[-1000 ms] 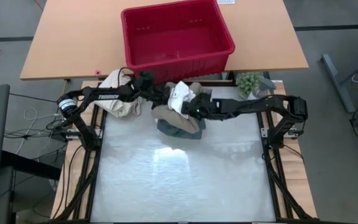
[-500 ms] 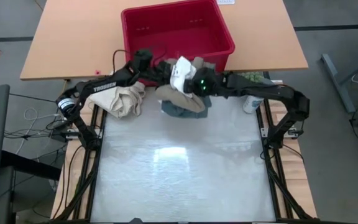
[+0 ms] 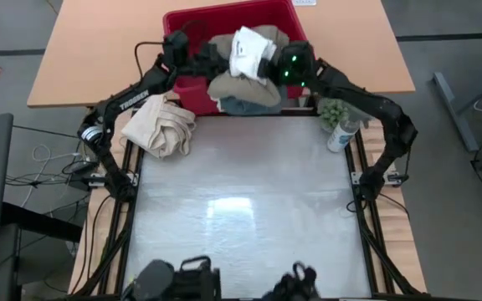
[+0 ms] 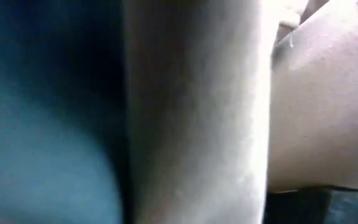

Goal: Fold Laundry from Bin
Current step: Put the stack of folded clothes into the red organizer bin

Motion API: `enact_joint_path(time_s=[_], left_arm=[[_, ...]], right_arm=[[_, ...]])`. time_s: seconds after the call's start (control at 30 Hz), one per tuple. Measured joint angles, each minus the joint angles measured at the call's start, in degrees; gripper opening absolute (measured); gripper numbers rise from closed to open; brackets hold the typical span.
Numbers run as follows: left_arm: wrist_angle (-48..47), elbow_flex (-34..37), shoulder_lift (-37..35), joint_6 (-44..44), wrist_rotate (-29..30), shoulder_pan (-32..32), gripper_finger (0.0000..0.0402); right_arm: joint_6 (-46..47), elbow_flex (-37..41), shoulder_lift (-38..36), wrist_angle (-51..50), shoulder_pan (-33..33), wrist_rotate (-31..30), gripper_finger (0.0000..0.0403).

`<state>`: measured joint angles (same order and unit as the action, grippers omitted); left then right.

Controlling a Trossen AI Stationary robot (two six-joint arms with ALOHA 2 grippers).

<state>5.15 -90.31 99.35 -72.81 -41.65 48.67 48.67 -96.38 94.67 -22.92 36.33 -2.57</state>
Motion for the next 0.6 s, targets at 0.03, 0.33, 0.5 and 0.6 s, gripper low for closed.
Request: enact_joint_path(time_s=[0.03, 0.33, 0.5, 0.6], left_arm=[[0.1, -1.5, 1.2, -0.4, 0.1, 0.3, 0.0087], [-0.6, -20.3, 14.8, -0.5, 3.4, 5.5, 0.0087], [-0.9, -31.2, 23.5, -2.3, 5.1, 9.1, 0.0087], [-1.9, -38.7, 29.4, -3.1, 5.2, 10.7, 0.0087]], right_arm=[[-0.1, 0.0, 0.8, 2.3, 1.2, 1.1, 0.0130], [-4.1, -21.4, 20.1, 8.2, 11.3, 14.6, 0.0130], [-3.2, -37.4, 33.6, 14.9, 15.0, 20.0, 0.0130], [5.0, -31.4, 34.8, 25.5, 17.5, 22.0, 0.0130]])
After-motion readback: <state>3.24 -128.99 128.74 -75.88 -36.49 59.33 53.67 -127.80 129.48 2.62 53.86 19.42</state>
